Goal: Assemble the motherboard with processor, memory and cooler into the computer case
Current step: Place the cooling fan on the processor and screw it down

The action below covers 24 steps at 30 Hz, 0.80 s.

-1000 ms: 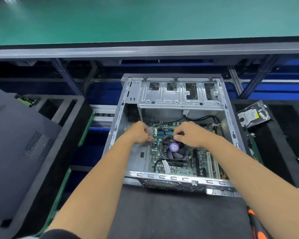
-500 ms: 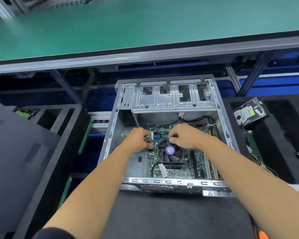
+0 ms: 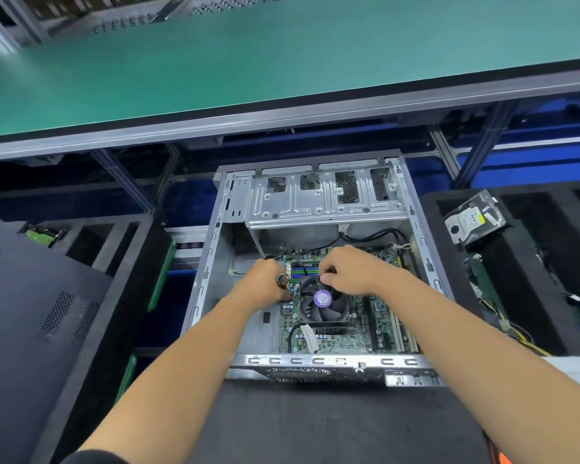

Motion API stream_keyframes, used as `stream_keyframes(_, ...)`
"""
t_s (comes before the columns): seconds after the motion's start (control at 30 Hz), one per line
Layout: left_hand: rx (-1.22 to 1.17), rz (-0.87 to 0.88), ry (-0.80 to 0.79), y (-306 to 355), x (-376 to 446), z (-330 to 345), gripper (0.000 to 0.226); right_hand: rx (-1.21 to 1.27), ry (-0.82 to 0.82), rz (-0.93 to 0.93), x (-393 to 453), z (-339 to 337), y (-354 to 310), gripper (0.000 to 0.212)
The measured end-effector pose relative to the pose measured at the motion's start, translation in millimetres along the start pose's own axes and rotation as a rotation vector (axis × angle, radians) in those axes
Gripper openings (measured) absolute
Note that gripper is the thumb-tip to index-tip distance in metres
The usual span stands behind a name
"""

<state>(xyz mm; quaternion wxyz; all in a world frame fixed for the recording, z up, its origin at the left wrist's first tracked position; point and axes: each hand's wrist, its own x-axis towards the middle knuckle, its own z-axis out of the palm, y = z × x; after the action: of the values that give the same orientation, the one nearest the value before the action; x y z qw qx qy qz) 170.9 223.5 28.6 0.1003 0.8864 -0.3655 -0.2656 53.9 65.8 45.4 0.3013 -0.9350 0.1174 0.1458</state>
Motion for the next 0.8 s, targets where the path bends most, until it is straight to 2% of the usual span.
stream_keyframes(0.1,0.031,-0.015,-0.021,-0.2,-0.5,1.2,0.031,0.001,0.002,-0.001,0.2,0.4,0.1,0.019)
stream_keyframes(0.2,0.042,-0.010,-0.033,0.1,0.4,2.7,0.020,-0.006,0.014,-0.006,0.1,1.5,1.2,0.018)
stream_keyframes(0.37,0.067,0.031,-0.003,-2.9,2.1,1.7,0.027,-0.012,0.023,-0.014,0.7,2.0,1.9,0.021)
stream_keyframes(0.8,0.061,0.023,-0.008,-3.8,1.3,0.3,0.017,-0.013,0.023,-0.020,1.1,1.4,0.9,0.020)
